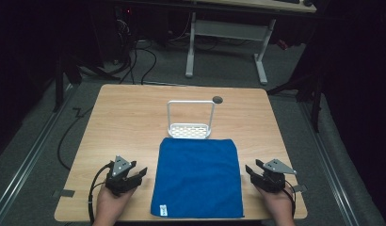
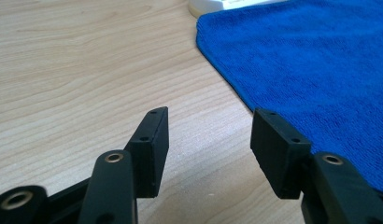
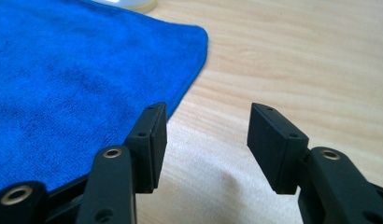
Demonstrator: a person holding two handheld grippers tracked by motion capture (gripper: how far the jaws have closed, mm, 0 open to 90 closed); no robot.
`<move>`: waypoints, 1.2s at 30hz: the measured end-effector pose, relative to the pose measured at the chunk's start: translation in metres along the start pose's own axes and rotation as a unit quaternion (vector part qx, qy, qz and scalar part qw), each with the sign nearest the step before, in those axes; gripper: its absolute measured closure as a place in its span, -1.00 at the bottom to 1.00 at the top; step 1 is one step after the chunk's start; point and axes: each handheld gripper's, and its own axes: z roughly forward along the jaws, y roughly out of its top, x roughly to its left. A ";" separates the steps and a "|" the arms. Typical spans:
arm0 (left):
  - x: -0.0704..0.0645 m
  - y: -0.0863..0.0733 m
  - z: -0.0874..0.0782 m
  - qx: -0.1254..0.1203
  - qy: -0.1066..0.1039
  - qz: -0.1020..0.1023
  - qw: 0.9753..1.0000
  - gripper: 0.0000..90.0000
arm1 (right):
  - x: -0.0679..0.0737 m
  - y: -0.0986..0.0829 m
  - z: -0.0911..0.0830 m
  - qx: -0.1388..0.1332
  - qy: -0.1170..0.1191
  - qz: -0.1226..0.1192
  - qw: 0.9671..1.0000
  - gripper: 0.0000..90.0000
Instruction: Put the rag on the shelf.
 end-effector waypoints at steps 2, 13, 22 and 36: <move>0.001 0.001 0.000 -0.005 -0.002 -0.006 1.000 0.05 | 0.001 0.000 0.000 0.000 0.000 -0.004 1.000 0.10; 0.004 -0.004 -0.001 -0.004 -0.002 -0.015 1.000 0.03 | 0.002 0.004 -0.001 -0.010 0.008 0.005 1.000 0.07; -0.004 -0.004 0.004 0.010 -0.011 -0.003 1.000 0.03 | 0.003 0.007 -0.002 -0.010 0.010 0.011 1.000 0.03; -0.011 -0.002 0.011 0.021 -0.017 0.010 1.000 0.02 | 0.005 0.010 0.000 -0.009 0.020 0.023 0.999 0.00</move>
